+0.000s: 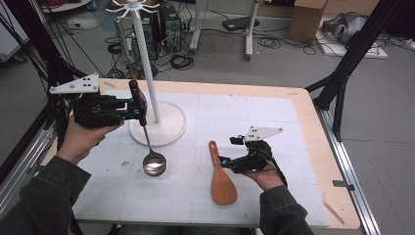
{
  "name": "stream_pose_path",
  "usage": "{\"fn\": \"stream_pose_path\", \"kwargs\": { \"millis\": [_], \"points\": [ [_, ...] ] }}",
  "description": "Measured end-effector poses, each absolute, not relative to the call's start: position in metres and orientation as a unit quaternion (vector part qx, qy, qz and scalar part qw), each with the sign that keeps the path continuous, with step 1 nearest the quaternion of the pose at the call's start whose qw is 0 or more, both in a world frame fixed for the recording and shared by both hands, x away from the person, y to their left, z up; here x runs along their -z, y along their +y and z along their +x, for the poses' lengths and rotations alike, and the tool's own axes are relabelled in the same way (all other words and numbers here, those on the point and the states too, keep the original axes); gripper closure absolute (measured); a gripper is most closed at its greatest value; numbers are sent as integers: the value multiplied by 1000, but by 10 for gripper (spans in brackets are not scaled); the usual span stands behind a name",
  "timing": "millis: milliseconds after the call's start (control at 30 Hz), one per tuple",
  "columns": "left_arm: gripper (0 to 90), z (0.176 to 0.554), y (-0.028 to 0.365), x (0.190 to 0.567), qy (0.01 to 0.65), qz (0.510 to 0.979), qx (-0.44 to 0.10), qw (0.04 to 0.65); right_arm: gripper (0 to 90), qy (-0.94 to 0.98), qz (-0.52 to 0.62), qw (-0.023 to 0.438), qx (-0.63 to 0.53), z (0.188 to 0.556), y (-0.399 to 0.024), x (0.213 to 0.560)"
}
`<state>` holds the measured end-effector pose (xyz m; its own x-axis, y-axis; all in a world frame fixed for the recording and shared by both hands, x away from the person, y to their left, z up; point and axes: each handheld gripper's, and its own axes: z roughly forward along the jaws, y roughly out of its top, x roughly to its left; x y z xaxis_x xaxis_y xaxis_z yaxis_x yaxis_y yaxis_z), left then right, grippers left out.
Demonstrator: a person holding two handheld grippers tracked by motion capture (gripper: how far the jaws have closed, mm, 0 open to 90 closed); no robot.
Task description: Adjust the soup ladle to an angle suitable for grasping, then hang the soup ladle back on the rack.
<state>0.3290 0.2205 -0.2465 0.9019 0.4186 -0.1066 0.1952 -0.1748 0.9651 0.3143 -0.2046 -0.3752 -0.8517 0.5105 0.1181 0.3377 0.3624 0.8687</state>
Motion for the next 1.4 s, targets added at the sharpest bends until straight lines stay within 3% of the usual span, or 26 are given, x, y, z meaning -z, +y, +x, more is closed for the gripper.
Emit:
{"fn": "stream_pose_path", "kwargs": {
  "millis": [833,967,1400],
  "points": [
    [730,343,214,216,191,767,-105,604,95,809,286,109,-501,308,-229,383],
    [731,345,211,214,188,768,-105,603,14,808,295,111,-498,308,-231,386],
    [731,364,210,199,195,766,-107,604,14,811,298,114,-491,310,-232,389]
  ]
}}
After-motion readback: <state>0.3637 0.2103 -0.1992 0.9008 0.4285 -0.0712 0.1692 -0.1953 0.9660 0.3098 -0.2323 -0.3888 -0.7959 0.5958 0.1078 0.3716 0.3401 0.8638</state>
